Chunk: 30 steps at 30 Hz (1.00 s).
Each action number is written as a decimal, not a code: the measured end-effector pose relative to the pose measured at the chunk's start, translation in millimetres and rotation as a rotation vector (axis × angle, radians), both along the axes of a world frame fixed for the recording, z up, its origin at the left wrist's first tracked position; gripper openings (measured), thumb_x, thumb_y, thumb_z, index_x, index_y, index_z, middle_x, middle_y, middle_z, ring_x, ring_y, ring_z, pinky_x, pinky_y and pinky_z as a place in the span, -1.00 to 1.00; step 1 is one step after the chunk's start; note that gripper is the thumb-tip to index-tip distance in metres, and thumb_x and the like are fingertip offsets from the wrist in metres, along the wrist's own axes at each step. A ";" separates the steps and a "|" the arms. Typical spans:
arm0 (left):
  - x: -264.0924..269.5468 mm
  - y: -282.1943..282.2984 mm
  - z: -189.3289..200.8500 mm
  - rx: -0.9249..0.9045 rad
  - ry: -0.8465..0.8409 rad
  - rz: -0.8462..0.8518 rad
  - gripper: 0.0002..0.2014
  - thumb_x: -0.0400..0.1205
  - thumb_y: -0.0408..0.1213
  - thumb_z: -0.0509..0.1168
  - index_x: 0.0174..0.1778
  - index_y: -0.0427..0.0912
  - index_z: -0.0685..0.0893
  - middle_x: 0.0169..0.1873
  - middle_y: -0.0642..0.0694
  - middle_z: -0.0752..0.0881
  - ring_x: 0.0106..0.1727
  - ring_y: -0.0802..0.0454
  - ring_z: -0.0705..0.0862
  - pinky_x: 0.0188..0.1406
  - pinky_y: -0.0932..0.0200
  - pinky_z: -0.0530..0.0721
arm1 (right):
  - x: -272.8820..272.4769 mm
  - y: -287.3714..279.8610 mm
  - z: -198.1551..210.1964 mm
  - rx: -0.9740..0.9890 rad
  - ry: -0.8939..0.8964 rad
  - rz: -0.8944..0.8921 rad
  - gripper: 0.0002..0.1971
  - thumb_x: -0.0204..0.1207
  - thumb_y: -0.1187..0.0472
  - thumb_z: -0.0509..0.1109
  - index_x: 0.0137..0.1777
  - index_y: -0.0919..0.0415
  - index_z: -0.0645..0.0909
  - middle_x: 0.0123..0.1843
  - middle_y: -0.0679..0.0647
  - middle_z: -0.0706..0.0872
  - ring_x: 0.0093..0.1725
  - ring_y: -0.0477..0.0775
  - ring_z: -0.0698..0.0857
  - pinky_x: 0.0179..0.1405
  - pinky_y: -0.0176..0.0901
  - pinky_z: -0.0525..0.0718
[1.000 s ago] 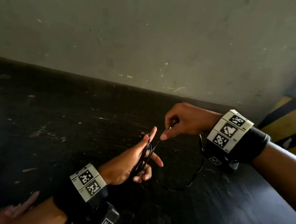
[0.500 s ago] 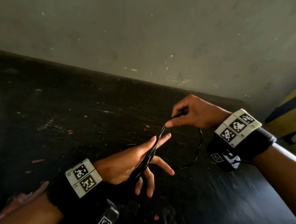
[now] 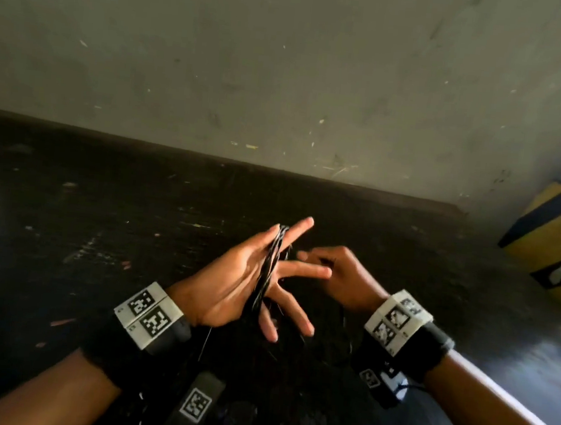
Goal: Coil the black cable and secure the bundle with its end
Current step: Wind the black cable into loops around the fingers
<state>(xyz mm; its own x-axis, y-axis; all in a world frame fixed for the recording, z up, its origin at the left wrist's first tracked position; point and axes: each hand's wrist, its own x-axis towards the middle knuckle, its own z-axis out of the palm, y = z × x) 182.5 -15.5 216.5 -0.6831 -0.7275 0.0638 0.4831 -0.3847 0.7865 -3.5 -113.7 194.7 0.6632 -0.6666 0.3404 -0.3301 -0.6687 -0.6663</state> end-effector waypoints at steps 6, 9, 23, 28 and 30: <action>-3.0 -39.0 7.3 -0.009 -0.022 0.312 -0.51 0.65 0.22 -0.09 0.55 0.46 0.12 0.56 -0.31 0.39 -0.07 -0.35 0.81 -0.57 0.06 0.79 | 28.2 40.7 -27.5 0.106 0.091 0.004 -0.75 0.63 0.31 0.22 0.28 0.23 0.52 -0.31 -0.04 0.67 -0.52 -0.18 0.65 -0.50 -0.40 0.56; -4.3 -49.9 4.3 -0.014 -0.051 0.429 -0.52 0.66 0.23 -0.13 0.55 0.48 0.06 0.59 -0.30 0.32 -0.03 -0.35 0.81 -0.49 0.06 0.80 | 34.7 59.1 -18.0 0.405 0.265 0.018 -0.67 0.66 0.30 0.17 0.41 0.15 0.32 -0.28 0.19 0.68 -0.52 -0.02 0.68 -0.56 -0.18 0.70; -14.4 -30.3 -55.5 -0.153 -0.605 0.487 -0.55 0.67 0.20 -0.13 0.49 0.61 0.00 -0.02 -0.19 0.64 -0.53 0.04 0.61 -0.76 0.24 0.49 | 15.9 73.4 63.0 0.218 0.806 0.124 -0.83 0.54 0.22 0.34 -0.03 0.34 0.67 -0.25 0.28 0.80 -0.50 0.10 0.71 -0.55 -0.21 0.71; -25.9 -8.1 -50.1 -0.161 -0.604 0.338 -0.63 0.67 0.19 -0.15 0.39 0.67 0.12 -0.02 -0.27 0.61 -0.62 0.04 0.53 -0.86 0.37 0.33 | 9.0 50.9 100.4 0.187 0.922 0.120 -0.85 0.46 0.15 0.49 -0.25 0.21 0.67 -0.48 0.06 0.67 -0.64 -0.12 0.58 -0.59 -0.30 0.59; -24.8 -5.1 -48.9 -0.202 -0.615 0.287 -0.59 0.60 0.24 -0.13 0.39 0.67 0.12 -0.02 -0.29 0.63 -0.63 0.06 0.53 -0.85 0.37 0.33 | 6.1 38.9 111.1 0.051 0.928 0.092 -0.79 0.38 0.03 0.54 -0.36 0.09 0.65 -0.45 0.05 0.71 -0.58 -0.15 0.60 -0.50 -0.28 0.59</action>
